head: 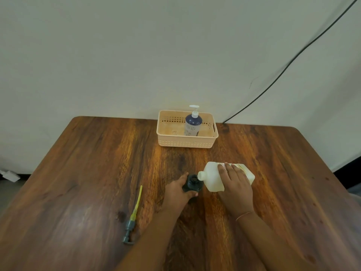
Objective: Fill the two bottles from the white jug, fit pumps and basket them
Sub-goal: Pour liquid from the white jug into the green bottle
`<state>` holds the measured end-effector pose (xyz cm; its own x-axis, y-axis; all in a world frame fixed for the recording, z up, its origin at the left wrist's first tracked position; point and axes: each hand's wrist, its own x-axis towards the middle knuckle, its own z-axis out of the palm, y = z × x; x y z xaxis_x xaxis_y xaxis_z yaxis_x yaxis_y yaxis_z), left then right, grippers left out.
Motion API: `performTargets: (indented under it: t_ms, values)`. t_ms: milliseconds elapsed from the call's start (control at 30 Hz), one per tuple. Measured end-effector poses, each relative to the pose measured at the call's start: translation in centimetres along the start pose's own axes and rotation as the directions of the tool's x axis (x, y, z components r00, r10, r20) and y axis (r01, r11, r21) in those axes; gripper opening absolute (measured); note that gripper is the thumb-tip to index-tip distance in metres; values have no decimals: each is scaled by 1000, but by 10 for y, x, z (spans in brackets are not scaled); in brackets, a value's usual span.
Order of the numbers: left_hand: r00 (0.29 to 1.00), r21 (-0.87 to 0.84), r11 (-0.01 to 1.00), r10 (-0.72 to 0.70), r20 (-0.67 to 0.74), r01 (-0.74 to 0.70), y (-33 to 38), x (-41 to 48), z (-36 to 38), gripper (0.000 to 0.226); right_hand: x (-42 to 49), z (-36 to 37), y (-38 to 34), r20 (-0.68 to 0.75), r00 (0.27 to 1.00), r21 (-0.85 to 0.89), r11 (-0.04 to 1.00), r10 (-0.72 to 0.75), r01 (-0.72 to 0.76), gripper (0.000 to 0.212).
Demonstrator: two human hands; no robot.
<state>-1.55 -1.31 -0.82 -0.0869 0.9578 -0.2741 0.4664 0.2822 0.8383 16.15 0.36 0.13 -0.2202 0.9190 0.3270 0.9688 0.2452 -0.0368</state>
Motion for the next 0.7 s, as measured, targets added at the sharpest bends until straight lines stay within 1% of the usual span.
performTargets:
  t_ms: [700]
  values:
    - [1000, 6, 1000, -6, -3, 6, 2, -1, -1, 75, 5, -9, 1, 12, 998, -53, 997, -57, 58, 80]
